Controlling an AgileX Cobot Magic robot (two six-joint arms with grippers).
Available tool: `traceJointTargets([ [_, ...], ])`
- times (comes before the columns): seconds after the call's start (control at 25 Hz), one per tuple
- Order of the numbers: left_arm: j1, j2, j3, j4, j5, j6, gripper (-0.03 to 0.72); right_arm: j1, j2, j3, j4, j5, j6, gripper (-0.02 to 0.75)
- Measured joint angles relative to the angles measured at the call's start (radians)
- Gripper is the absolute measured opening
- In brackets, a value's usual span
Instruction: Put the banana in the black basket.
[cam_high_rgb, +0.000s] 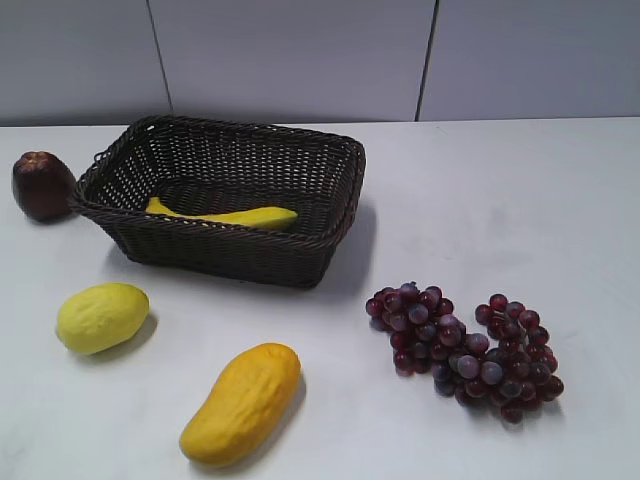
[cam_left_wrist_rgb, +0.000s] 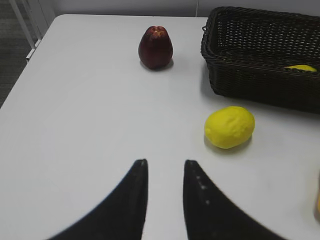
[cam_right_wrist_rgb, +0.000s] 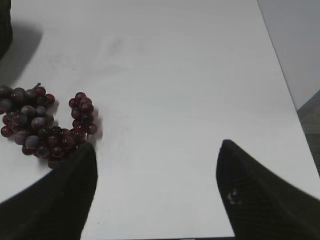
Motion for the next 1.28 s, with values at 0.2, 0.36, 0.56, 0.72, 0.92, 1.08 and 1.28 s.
traceJointTargets([
  [0.2,0.000,0.000,0.000,0.000,0.000,0.000,0.239,-0.027,-0.105,0.065,0.061,0.001,-0.052,0.591],
  [0.36,0.000,0.000,0.000,0.000,0.000,0.000,0.239,-0.049,-0.151,0.104,0.076,-0.005,-0.071,0.591],
  [0.56,0.000,0.000,0.000,0.000,0.000,0.000,0.239,-0.060,-0.154,0.106,0.080,-0.006,-0.071,0.591],
  [0.72,0.000,0.000,0.000,0.000,0.000,0.000,0.239,-0.061,-0.154,0.110,0.081,-0.005,-0.076,0.591],
  [0.92,0.000,0.000,0.000,0.000,0.000,0.000,0.239,-0.061,-0.154,0.110,0.081,-0.005,-0.076,0.591],
  [1.08,0.000,0.000,0.000,0.000,0.000,0.000,0.239,-0.062,-0.154,0.110,0.081,-0.006,-0.076,0.591],
  [1.28,0.000,0.000,0.000,0.000,0.000,0.000,0.239,-0.062,-0.154,0.110,0.081,-0.006,-0.076,0.591],
])
